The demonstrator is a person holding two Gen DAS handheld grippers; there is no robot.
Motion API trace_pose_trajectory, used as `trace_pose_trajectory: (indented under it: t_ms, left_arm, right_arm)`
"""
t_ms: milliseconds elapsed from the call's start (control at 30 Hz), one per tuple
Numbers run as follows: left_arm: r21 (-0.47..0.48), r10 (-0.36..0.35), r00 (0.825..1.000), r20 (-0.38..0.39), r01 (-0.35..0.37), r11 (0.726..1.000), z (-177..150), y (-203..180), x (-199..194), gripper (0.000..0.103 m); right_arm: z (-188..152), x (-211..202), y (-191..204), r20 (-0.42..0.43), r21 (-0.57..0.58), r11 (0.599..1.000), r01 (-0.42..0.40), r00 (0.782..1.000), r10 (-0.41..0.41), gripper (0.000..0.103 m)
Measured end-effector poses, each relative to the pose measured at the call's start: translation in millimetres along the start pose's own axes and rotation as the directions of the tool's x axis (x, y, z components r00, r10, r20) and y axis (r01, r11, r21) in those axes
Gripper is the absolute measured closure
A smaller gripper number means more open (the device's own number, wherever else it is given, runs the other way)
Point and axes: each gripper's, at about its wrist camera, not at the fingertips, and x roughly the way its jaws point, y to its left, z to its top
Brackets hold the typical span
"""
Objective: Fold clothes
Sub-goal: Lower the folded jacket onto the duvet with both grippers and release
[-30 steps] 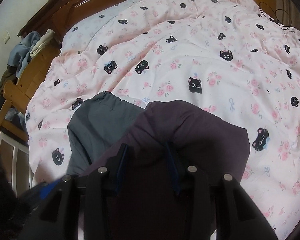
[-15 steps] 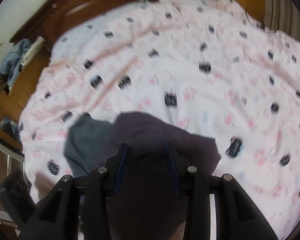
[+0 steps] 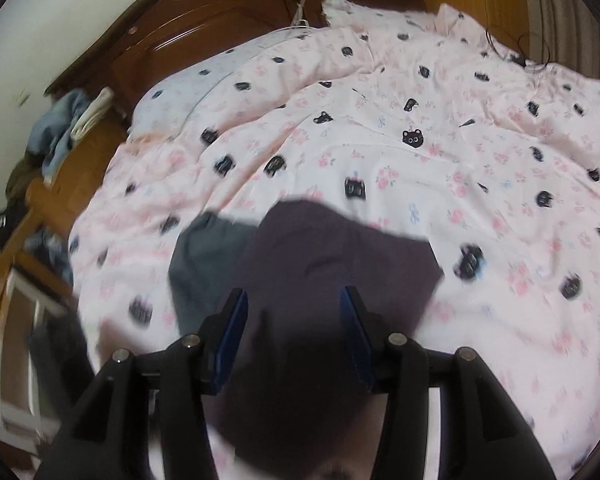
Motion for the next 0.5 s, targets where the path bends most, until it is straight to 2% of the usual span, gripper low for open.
trace_pose_trajectory:
  t_ms: [167, 300, 367, 433, 500]
  left_arm:
    - [0.000, -0.003, 1.000, 0.004, 0.003, 1.000, 0, 1, 1, 0.068]
    - [-0.001, -0.001, 1.000, 0.002, 0.001, 1.000, 0, 1, 1, 0.069]
    - [0.002, 0.001, 1.000, 0.002, -0.001, 1.000, -1, 1, 1, 0.069]
    - [0.001, 0.000, 1.000, 0.005, 0.000, 1.000, -2, 1, 0, 0.069]
    - [-0.007, -0.006, 1.000, 0.007, 0.006, 1.000, -2, 2, 0, 0.069]
  right_arm:
    - [-34, 8, 8, -0.080, -0.031, 0.998, 0.049, 0.995, -0.051, 0.052]
    - [-43, 31, 14, -0.132, -0.082, 0.993, 0.087, 0.986, -0.097, 0.038]
    - [-47, 38, 21, -0.139, -0.124, 0.987, 0.105, 0.983, -0.122, 0.028]
    - [-47, 35, 24, -0.136, -0.136, 0.985, 0.106, 0.983, -0.124, 0.027]
    - [-45, 18, 25, -0.096, -0.117, 0.990, 0.082, 0.991, -0.094, 0.030]
